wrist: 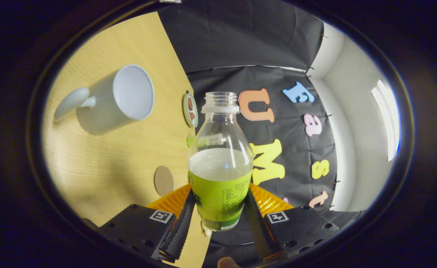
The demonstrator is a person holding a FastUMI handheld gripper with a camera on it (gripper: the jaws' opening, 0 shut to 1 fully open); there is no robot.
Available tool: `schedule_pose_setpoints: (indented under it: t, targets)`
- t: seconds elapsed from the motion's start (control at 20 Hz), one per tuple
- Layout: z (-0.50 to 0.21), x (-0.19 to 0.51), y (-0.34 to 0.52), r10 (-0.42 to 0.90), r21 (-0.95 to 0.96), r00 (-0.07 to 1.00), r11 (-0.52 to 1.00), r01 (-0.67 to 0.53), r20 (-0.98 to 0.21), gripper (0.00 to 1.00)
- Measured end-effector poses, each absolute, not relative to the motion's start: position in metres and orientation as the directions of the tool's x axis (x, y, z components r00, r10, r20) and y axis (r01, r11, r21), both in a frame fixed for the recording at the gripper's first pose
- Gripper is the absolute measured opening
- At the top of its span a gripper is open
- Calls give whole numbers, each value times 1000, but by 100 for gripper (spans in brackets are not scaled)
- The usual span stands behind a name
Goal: Take the bottle from table, then pour the juice into the cup, finally place the bottle on the coaster
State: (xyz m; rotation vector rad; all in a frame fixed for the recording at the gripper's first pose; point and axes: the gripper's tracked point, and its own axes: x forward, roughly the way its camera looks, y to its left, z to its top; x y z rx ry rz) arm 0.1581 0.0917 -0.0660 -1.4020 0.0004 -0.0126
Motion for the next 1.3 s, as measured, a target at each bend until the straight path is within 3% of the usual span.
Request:
schedule_pose_setpoints:
  t: [1.3]
  targets:
    - [-60, 167, 102, 26, -986, 997, -147, 73, 70, 77]
